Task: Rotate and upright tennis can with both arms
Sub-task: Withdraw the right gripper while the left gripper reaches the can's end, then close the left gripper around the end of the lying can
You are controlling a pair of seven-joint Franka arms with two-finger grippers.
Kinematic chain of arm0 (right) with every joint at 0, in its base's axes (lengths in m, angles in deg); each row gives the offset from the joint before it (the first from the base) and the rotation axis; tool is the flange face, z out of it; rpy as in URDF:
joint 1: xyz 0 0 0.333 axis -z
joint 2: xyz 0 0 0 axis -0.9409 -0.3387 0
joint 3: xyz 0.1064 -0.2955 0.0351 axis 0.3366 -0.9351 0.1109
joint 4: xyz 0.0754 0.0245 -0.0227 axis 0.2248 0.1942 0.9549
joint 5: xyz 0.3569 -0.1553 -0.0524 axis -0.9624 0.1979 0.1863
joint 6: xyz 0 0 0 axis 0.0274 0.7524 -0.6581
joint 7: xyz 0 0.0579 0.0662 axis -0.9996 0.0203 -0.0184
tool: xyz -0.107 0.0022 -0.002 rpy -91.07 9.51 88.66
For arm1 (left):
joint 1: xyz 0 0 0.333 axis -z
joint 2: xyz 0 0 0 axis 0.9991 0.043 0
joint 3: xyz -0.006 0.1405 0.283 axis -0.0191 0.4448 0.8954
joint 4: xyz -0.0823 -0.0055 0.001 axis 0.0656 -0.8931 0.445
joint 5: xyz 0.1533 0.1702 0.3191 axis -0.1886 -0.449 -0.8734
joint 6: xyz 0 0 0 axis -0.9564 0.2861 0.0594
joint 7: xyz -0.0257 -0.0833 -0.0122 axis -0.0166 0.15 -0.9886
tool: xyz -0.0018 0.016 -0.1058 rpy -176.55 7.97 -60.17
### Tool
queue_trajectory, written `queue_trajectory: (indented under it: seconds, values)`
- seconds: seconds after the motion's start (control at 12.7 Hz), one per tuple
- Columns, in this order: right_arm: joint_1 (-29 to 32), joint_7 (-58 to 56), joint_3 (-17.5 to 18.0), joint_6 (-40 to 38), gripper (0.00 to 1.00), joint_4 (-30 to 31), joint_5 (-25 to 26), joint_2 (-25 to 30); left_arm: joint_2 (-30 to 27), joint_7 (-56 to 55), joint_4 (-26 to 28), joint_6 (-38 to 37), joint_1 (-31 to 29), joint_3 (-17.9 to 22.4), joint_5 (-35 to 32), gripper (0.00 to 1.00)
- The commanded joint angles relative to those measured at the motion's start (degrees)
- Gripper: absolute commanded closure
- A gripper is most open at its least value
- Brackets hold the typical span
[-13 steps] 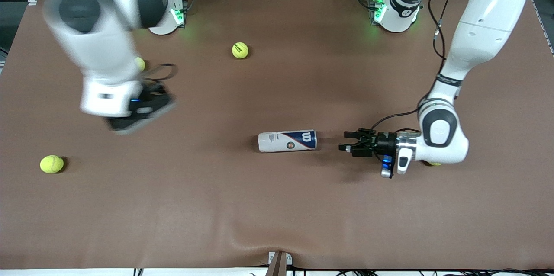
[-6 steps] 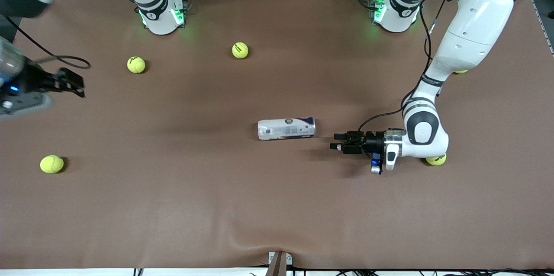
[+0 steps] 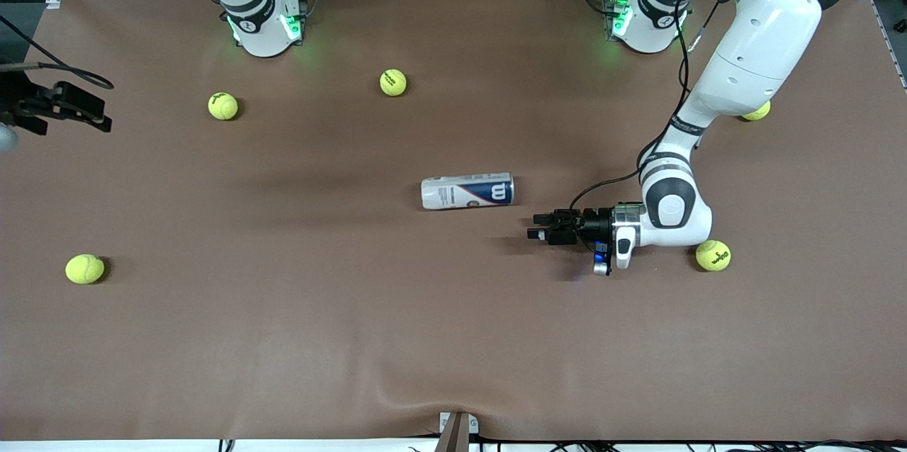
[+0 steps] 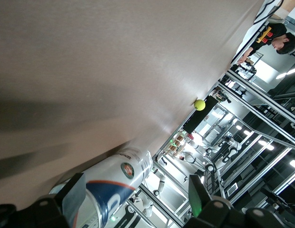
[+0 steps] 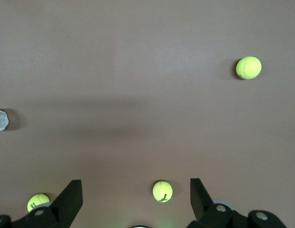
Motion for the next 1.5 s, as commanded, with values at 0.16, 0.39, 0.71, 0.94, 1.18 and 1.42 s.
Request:
queue_trajectory:
  seconds: [0.16, 0.39, 0.71, 0.94, 1.18, 1.42]
  values:
    - [-1.7, 4.1, -2.7, -0.5, 0.0, 1.8, -2.3, 2.3, -4.8, 1.3, 5.9, 0.9, -0.4, 0.1, 1.7, 0.05]
    - [1.3, 7.1, -0.2, -1.7, 0.0, 1.4, -2.4, 2.2, -6.6, 1.3, 8.0, 0.9, -0.4, 0.1, 2.3, 0.05]
    - [1.9, 6.5, 0.3, -1.6, 0.0, 1.4, -2.4, 2.3, -5.9, 3.1, 7.7, 1.6, 1.4, 0.0, 6.6, 0.08]
    - [2.1, 6.6, 0.1, -1.4, 0.0, 1.3, -2.3, 2.2, -4.5, 6.0, 7.1, 1.8, 2.2, 0.1, 9.2, 0.19]
    - [2.1, 6.8, 0.1, -1.3, 0.0, 1.0, -2.5, 1.9, -1.3, 6.0, 2.8, 1.9, 4.3, 0.1, 12.2, 0.36]
    - [1.2, 6.6, 0.4, -1.9, 0.0, 0.4, -1.8, 2.0, -1.2, 6.0, 2.7, 4.0, 6.9, 0.1, 15.9, 0.44]
